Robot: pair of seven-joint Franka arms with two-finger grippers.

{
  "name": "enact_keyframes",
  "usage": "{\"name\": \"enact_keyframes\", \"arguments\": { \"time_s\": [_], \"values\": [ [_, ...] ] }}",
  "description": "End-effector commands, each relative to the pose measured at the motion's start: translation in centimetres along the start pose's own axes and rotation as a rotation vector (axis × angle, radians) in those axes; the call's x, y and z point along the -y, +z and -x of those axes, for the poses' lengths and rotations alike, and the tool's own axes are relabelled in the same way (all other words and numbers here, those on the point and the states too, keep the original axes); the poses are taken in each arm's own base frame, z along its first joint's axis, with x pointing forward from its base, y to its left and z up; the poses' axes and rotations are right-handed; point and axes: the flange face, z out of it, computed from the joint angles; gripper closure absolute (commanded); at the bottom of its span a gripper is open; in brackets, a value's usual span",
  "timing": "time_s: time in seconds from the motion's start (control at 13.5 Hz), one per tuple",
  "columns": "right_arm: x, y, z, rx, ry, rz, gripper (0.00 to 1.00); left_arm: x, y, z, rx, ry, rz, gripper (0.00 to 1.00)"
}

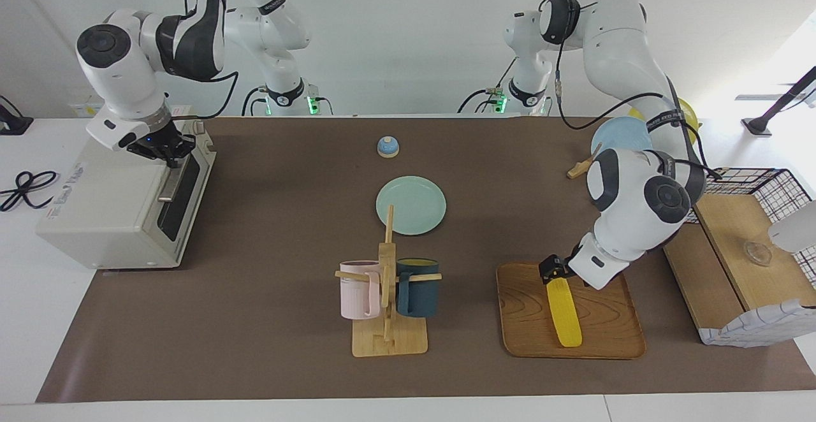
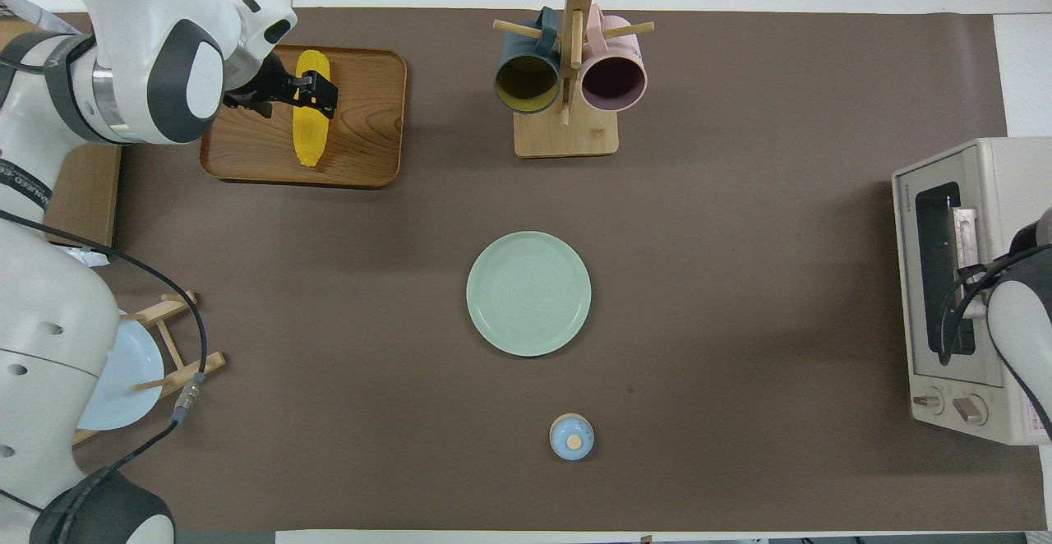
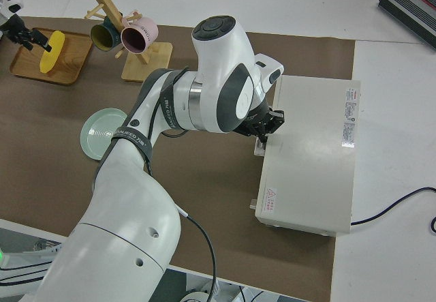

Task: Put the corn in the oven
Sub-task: 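Grasp the corn with the left gripper while the right gripper opens the oven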

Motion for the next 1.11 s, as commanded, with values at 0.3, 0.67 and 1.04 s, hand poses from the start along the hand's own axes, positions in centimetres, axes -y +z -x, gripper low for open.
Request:
{"name": "enact_keyframes", "arguments": {
  "time_s": [0.3, 0.67, 1.04],
  "values": [
    [1.7, 3.5, -1.0, -0.016, 0.009, -0.034, 1.0, 0.8, 4.4, -2.4, -0.063, 0.034, -0.011, 0.0],
    [5.2, 3.6, -2.4, -0.014, 0.025, -0.045, 1.0, 0.8, 4.3, -2.7, -0.083, 0.055, -0.03, 0.0],
    [7.6, 6.9, -4.2, -0.04, 0.031, -0.076, 1.0, 1.1, 5.4, -2.7, -0.097, 0.062, -0.05, 0.2]
  ]
}}
